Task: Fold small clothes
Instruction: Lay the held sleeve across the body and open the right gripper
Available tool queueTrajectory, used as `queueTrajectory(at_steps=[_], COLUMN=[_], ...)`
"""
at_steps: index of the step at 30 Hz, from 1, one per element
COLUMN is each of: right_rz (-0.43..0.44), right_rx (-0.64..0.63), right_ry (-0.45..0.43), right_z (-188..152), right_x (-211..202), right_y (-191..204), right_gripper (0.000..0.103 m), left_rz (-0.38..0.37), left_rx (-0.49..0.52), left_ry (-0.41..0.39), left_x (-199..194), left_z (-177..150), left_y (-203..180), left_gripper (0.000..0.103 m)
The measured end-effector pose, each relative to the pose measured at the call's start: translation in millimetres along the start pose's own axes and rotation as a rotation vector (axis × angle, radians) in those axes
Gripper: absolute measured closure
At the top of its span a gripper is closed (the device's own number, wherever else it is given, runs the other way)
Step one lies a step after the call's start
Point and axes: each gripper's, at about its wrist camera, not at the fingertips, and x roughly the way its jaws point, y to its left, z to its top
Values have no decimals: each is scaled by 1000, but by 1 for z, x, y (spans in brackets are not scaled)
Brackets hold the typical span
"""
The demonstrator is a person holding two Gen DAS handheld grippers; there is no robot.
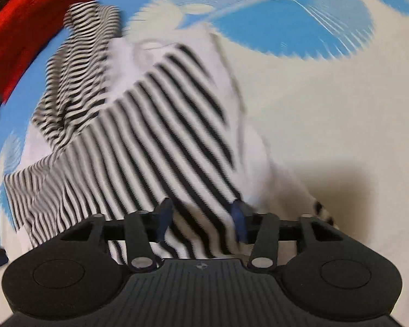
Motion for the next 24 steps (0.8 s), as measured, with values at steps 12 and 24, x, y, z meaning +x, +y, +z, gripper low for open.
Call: queueTrajectory(at_steps=[12,24], right_rz=[26,-18], right_rx=[-70,-164], right_ry=[-63,-112], right_z=[-3,-1], right_x=[-18,-28], right_y=[-20,-16], right_gripper=[55,54], left_rz=[107,93], left_rx=[317,331], left_ry=[-31,-11], left_x=[11,6], left_z=[-29,-35], left_y=[-48,-62], left_gripper=[72,70])
